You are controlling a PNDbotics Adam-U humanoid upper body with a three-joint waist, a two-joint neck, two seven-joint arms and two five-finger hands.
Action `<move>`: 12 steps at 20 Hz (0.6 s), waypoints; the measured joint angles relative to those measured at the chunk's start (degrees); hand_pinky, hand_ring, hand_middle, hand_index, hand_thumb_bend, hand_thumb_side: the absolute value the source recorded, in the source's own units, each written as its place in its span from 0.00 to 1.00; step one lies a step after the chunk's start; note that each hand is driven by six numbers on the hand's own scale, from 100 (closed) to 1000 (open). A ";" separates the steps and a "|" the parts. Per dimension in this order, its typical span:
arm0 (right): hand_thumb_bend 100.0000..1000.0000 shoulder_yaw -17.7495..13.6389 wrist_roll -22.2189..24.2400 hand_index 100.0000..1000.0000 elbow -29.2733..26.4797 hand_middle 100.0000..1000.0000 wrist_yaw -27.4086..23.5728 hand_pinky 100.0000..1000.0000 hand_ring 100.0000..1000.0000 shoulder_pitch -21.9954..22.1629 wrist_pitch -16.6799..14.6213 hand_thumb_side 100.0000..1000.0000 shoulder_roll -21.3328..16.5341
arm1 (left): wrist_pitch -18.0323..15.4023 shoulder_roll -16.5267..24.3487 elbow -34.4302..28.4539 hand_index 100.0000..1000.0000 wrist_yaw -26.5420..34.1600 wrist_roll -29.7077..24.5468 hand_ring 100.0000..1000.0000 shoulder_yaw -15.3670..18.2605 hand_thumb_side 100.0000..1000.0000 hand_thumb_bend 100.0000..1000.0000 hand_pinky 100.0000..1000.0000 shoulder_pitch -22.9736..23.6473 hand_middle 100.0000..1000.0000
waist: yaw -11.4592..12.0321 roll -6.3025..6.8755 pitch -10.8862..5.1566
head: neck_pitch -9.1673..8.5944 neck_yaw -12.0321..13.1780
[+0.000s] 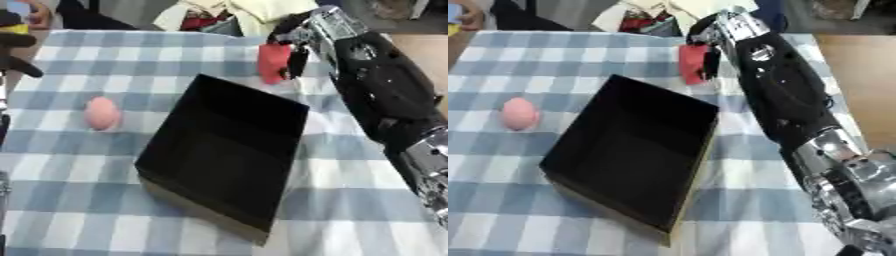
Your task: Pick up objects on the table and place them in the box.
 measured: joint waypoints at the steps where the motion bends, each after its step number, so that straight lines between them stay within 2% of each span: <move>1: 0.00 0.00 -0.11 0.54 -0.14 0.58 -0.26 0.88 0.87 0.00 0.10 0.09 0.00 | 0.00 0.00 0.00 0.79 -0.03 -0.04 0.65 0.00 0.75 0.00 0.41 0.00 0.70 | -0.08 0.00 -0.01 | 0.00 0.00; 7: 0.00 -0.03 -0.11 0.51 -2.50 0.56 -2.51 0.87 0.86 -0.56 0.71 0.06 -0.06 | 0.10 0.00 0.00 0.79 -0.17 -0.30 0.65 0.00 0.75 0.00 0.41 -0.01 0.70 | -0.63 -0.02 -0.32 | 0.03 0.01; 12: 0.00 0.69 0.41 0.51 -6.83 0.54 -8.11 0.85 0.84 -1.10 -0.36 0.05 -1.77 | 0.12 0.05 0.00 0.79 -0.20 -0.30 0.65 0.03 0.74 0.00 0.41 0.01 0.70 | -1.46 -0.29 -0.69 | 0.15 0.10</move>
